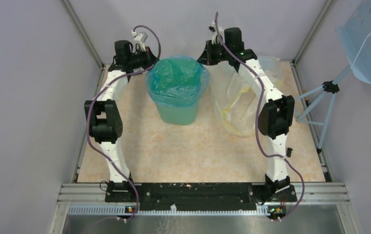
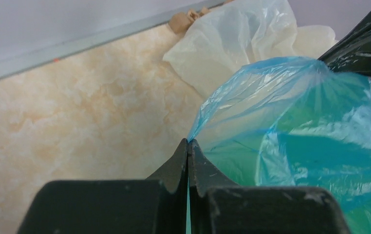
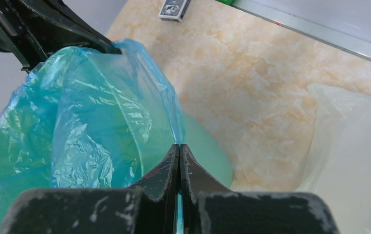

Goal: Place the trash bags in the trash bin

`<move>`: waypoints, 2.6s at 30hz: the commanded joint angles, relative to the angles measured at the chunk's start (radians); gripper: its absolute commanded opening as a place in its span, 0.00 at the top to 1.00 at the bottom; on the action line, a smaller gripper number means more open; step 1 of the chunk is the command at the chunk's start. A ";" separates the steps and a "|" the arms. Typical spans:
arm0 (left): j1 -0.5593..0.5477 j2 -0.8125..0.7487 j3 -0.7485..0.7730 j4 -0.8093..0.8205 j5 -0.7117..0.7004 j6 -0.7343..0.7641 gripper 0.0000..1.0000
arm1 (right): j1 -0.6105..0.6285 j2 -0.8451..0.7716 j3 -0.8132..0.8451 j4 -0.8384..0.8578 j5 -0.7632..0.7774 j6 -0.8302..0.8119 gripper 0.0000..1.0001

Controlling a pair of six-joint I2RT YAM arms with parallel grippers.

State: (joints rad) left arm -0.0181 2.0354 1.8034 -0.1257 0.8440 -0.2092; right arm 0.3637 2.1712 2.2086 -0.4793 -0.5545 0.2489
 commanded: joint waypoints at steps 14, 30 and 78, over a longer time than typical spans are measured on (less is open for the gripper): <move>0.007 -0.198 -0.419 0.382 0.123 -0.379 1.00 | -0.014 -0.205 -0.385 0.212 -0.059 0.114 1.00; -0.003 -0.444 -0.782 0.448 0.069 -0.426 0.92 | -0.014 -0.544 -0.855 0.266 0.137 0.151 1.00; 0.106 -0.876 -1.268 0.644 0.041 -0.778 0.38 | -0.105 -0.885 -1.311 0.528 -0.108 0.463 0.45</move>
State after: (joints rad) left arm 0.0937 1.1393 0.5587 0.4168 0.8543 -0.9573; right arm 0.2420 1.2522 0.9024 -0.0479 -0.6113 0.6685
